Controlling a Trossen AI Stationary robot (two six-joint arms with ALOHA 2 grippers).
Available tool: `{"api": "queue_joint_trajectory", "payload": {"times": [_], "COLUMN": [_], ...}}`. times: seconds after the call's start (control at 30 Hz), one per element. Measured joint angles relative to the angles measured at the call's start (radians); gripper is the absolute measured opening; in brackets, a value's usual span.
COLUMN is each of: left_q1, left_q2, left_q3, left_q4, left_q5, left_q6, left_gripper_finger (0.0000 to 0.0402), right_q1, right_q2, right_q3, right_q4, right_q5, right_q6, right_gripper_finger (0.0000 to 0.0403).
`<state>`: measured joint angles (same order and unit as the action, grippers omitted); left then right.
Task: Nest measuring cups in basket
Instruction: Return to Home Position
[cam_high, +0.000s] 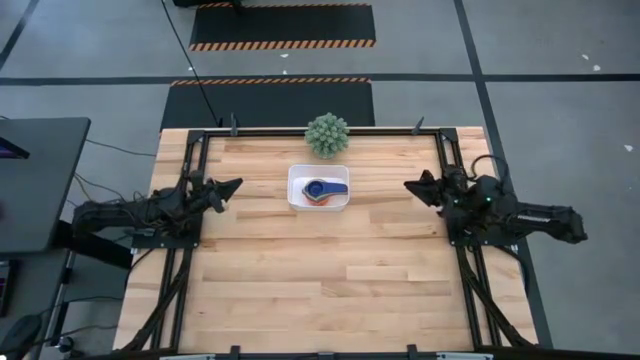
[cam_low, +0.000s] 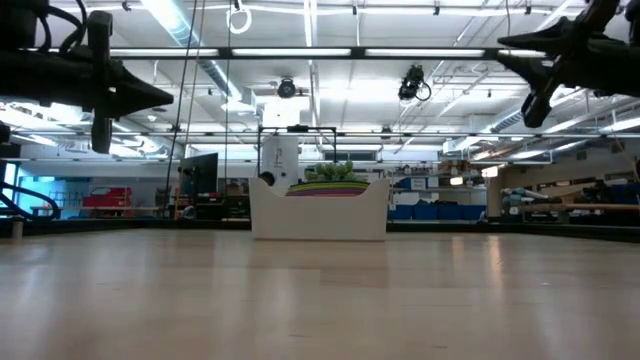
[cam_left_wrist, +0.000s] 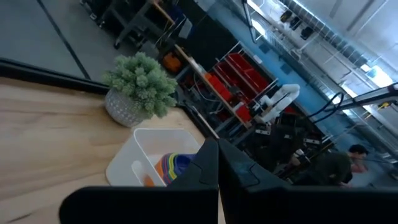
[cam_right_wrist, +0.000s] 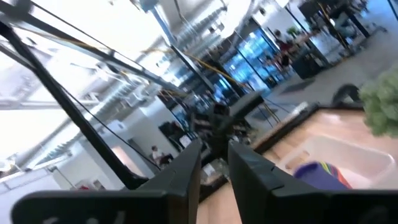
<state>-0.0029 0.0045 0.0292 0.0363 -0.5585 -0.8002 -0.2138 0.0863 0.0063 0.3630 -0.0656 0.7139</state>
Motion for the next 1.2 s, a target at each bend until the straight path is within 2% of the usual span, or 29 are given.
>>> {"api": "queue_joint_trajectory", "payload": {"times": [0.1, 0.2, 0.33, 0.43, 0.5, 0.63, 0.7, 0.77, 0.87, 1.2], "left_q1": [-0.026, -0.054, -0.081, -0.081, -0.081, -0.081, -0.081, -0.081, -0.081, -0.081], "left_q2": [-0.001, 0.002, 0.007, 0.008, 0.008, 0.008, 0.008, 0.008, 0.008, 0.008], "left_q3": [-0.002, -0.002, -0.002, -0.002, -0.002, -0.003, -0.007, -0.009, -0.008, -0.007], "left_q4": [0.002, -0.005, -0.007, -0.007, -0.01, 0.008, 0.033, 0.049, 0.061, 0.068], "left_q5": [-0.047, -0.067, -0.076, -0.065, -0.051, -0.045, -0.044, -0.041, -0.041, -0.04], "left_q6": [0.004, -0.001, 0.002, 0.059, 0.234, 0.735, 0.896, 0.996, 1.046, 1.047], "left_gripper_finger": [0.0, 0.0, 0.0002, 0.0012, 0.002, 0.0026, 0.0027, 0.0027, 0.0028, 0.0029], "right_q1": [0.0, 0.0, 0.0, 0.0, 0.0, 0.0, 0.0, 0.0, 0.0, 0.0], "right_q2": [-0.087, -0.077, -0.074, -0.073, -0.073, -0.072, -0.072, -0.072, -0.072, -0.072], "right_q3": [0.0, 0.0, 0.0, 0.0, 0.0, 0.0, 0.0, 0.0, 0.0, 0.0], "right_q4": [-0.042, -0.046, -0.102, -0.146, -0.171, -0.222, -0.22, -0.22, -0.22, -0.219], "right_q5": [0.001, 0.003, 0.078, 0.075, 0.073, 0.073, 0.073, 0.073, 0.073, 0.073], "right_q6": [-0.005, -0.01, 0.049, -0.013, -0.129, -0.441, -0.529, -0.568, -0.577, -0.578], "right_gripper_finger": [0.0083, 0.0078, 0.0075, 0.0076, 0.0075, 0.0075, 0.0075, 0.0075, 0.0075, 0.0075]}}
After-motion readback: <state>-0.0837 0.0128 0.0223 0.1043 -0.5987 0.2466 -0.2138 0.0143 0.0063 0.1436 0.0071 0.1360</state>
